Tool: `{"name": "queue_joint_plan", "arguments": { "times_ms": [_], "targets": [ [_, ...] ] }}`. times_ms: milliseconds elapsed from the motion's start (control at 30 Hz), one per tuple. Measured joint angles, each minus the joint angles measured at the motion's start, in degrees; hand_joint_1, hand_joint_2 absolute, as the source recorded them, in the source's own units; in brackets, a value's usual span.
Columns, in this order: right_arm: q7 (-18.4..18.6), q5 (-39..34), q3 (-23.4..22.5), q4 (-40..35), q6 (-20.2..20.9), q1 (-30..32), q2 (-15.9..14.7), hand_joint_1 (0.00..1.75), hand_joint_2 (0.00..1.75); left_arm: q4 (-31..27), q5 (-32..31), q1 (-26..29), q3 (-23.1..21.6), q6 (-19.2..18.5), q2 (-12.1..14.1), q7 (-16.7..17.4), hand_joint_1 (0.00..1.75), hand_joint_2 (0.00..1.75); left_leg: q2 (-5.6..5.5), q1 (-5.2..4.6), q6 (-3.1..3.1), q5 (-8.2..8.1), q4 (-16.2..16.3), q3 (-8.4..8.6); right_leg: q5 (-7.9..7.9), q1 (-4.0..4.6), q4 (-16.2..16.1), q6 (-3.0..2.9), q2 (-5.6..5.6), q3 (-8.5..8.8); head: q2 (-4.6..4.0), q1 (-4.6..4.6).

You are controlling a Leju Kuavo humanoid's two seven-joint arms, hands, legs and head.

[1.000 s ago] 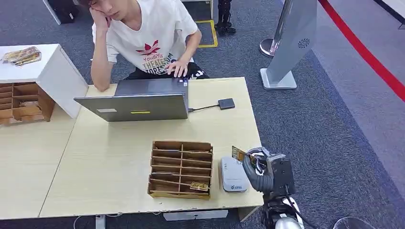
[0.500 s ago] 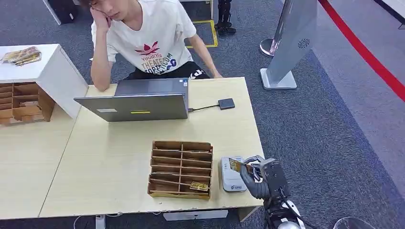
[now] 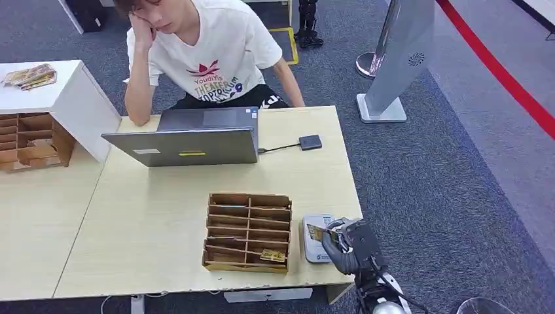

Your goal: Pass the card to the sensor for recognition and then transmit it.

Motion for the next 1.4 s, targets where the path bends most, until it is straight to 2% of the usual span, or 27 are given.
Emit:
{"name": "queue_joint_plan", "arguments": {
  "times_ms": [1400],
  "targets": [
    [2.9,6.3,-0.1,6.7,-1.7,-2.0,-0.5,1.75,1.75,0.0,0.3,0.0,0.0,-0.2,0.0,0.0,0.0,0.0,0.0,0.0,0.0,0.0,0.0,0.0,0.0,0.0,0.0,0.0,0.0,0.0,0.0,0.0]
  ]
}}
